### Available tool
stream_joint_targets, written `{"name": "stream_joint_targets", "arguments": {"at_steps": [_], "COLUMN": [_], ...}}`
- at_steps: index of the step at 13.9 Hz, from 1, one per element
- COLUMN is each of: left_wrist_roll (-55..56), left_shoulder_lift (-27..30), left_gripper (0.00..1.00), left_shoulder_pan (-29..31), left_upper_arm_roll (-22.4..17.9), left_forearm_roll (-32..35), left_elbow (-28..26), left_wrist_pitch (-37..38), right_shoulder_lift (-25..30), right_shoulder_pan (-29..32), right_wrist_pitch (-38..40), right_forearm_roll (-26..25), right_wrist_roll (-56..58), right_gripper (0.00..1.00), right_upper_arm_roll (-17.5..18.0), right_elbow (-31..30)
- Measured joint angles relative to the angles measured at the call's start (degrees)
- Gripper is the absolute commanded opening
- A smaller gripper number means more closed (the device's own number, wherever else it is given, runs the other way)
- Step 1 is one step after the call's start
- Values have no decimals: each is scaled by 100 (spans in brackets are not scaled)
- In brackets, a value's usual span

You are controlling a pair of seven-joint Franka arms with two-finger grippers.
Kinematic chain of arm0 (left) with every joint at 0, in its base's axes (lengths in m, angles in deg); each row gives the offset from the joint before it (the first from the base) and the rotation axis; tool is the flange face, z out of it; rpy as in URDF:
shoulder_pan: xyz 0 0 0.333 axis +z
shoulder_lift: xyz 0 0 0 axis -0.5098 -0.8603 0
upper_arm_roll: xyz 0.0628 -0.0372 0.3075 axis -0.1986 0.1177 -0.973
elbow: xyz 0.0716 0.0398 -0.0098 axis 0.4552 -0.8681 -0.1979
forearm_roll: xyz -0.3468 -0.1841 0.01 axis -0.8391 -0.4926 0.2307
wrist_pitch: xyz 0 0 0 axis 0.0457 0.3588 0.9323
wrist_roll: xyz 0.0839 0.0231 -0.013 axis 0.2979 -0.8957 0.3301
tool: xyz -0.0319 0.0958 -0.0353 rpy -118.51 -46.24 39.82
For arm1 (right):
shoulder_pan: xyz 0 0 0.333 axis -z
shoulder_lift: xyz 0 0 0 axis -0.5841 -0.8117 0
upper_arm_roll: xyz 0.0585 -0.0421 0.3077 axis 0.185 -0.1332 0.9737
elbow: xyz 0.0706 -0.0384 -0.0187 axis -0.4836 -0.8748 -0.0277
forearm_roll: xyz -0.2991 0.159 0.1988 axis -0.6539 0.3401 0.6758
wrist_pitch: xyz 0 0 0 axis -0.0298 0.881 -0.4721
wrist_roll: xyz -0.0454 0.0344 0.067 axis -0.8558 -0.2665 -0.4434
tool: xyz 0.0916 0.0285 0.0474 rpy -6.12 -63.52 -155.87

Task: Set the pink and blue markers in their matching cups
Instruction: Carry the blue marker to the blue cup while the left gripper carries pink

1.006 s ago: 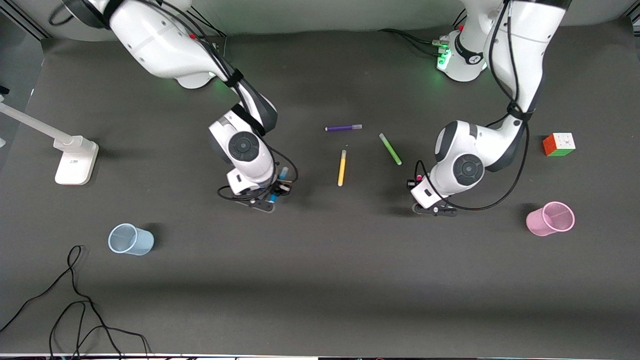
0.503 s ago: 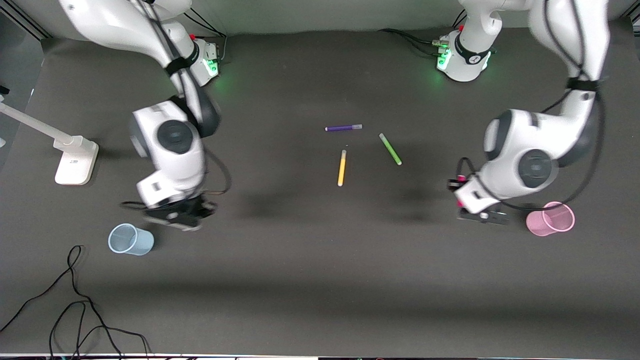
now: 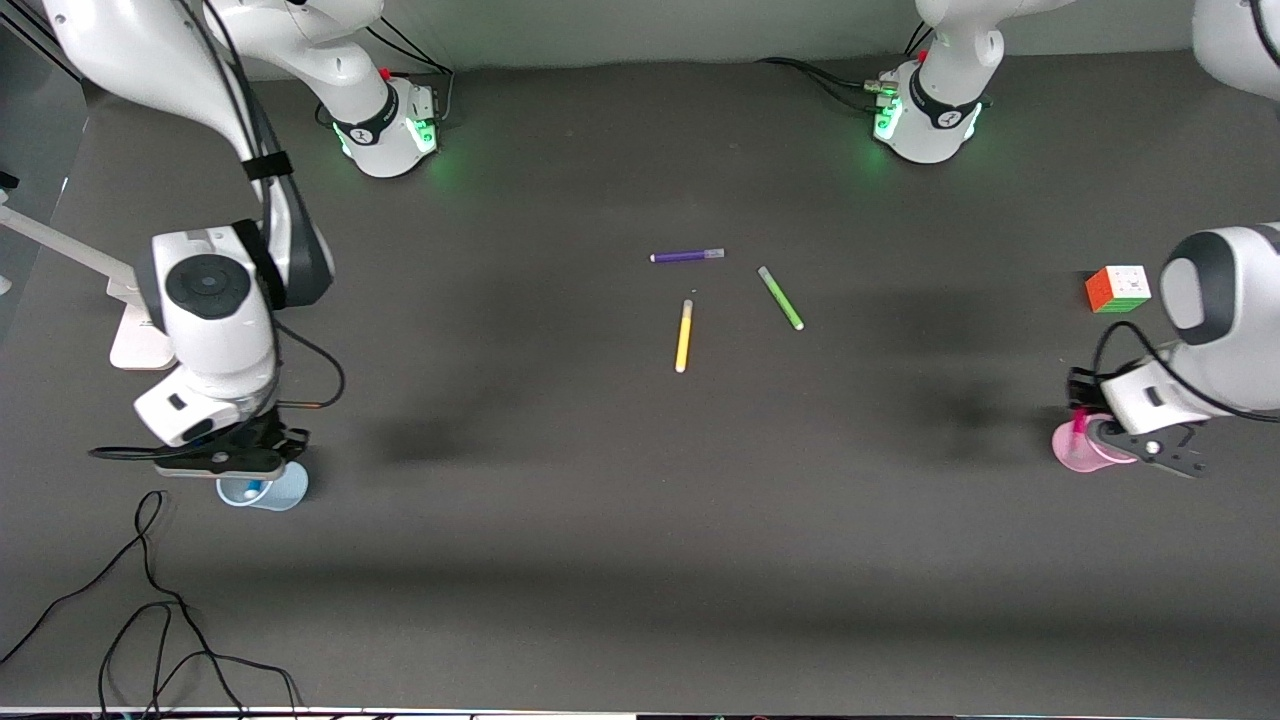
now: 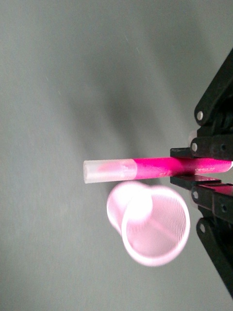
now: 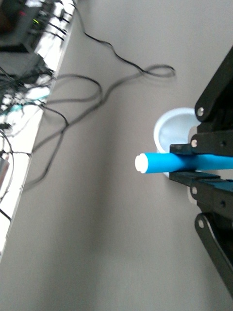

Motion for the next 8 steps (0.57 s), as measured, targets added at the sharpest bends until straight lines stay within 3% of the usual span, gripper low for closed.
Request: {"name": "stream_joint_targets", "arguments": {"at_steps": [4, 8], "left_wrist_roll": [-1621, -2363], "left_shoulder_lift": [-310, -807], "left_gripper": [0, 0], "left_shoulder_pan": [530, 813], "left_upper_arm_roll": [-2, 8], "left_forearm_roll": [554, 1394], "left_elbow": [405, 732], "left_wrist_pitch": [-26, -201], "right_shoulder_lift": [-49, -326], "right_shoulder_pan": [39, 83], "right_wrist_pitch": [-1464, -2484], "right_forearm_roll": [-891, -948], "right_wrist_roll": [35, 47], "right_gripper": [0, 0], "right_upper_arm_roll": [-714, -771], "right_elbow": [-435, -473]}}
